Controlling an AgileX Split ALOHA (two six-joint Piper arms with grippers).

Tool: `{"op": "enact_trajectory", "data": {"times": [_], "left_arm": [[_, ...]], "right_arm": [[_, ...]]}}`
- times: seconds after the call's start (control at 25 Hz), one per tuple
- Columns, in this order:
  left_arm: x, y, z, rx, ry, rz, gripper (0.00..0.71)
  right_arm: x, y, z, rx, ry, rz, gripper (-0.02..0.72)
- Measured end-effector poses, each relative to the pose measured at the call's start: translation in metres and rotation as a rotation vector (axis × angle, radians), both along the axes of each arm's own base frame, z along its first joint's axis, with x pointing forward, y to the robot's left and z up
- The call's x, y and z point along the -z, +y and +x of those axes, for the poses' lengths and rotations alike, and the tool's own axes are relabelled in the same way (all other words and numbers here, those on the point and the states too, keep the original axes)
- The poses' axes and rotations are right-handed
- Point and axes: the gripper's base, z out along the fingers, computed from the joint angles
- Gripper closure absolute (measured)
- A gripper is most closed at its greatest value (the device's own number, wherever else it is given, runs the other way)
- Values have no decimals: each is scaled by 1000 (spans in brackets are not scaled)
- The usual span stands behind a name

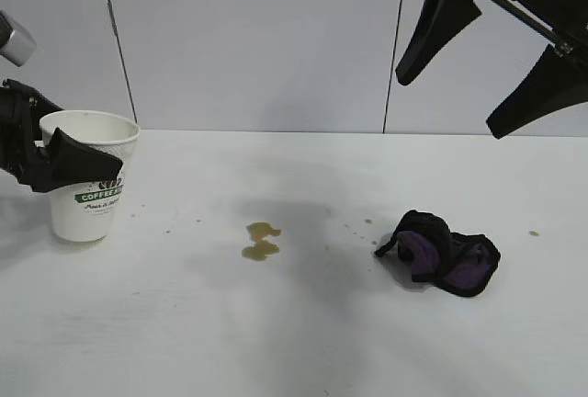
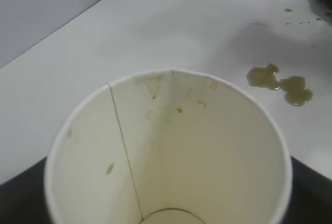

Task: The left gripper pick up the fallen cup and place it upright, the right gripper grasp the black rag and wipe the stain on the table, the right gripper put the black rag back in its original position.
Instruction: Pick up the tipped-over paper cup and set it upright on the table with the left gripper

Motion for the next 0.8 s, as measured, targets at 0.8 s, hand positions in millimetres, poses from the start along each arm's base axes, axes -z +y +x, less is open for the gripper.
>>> {"op": "enact_trajectory", "data": {"times": [0.8], "left_arm": [[10, 5, -5, -53, 149, 51, 46]], "right_arm": [[0, 0, 0, 1, -2, 0, 94]]}}
